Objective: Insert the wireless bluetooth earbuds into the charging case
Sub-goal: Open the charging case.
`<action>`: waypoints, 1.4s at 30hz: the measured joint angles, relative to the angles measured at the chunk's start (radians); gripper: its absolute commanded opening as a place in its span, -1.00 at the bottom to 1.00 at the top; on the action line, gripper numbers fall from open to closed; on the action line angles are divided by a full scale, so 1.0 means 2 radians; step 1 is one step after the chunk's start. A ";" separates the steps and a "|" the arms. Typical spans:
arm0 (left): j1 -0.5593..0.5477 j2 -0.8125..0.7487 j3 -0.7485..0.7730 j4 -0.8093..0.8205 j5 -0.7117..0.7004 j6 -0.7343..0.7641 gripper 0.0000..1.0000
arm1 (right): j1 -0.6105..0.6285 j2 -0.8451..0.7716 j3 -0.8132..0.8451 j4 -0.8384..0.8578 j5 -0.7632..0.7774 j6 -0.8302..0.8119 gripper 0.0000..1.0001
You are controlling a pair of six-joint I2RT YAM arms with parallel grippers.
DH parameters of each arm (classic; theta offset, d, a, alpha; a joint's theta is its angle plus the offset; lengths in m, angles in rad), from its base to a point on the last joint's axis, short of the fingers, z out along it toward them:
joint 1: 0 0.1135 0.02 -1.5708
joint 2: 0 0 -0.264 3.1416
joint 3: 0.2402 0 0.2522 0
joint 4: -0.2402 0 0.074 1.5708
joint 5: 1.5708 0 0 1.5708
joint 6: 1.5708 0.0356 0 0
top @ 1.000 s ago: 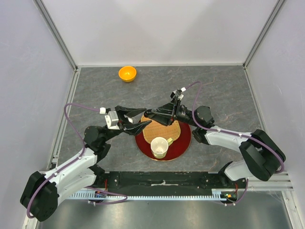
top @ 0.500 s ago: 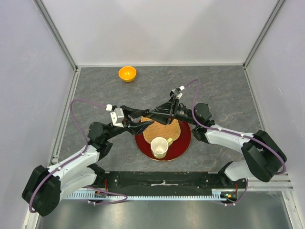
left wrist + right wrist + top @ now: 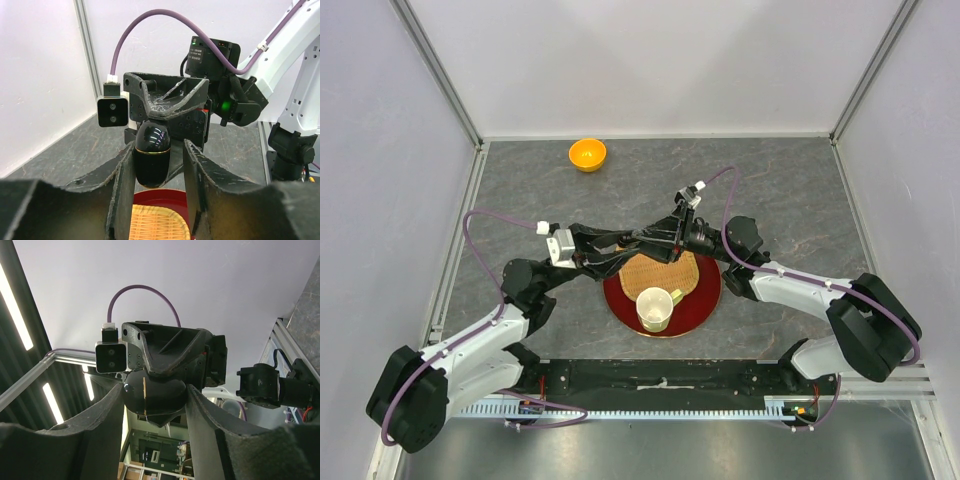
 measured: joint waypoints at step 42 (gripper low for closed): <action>0.000 0.007 -0.006 -0.004 -0.024 -0.017 -0.95 | 0.011 -0.119 0.044 -0.265 0.095 -0.239 0.87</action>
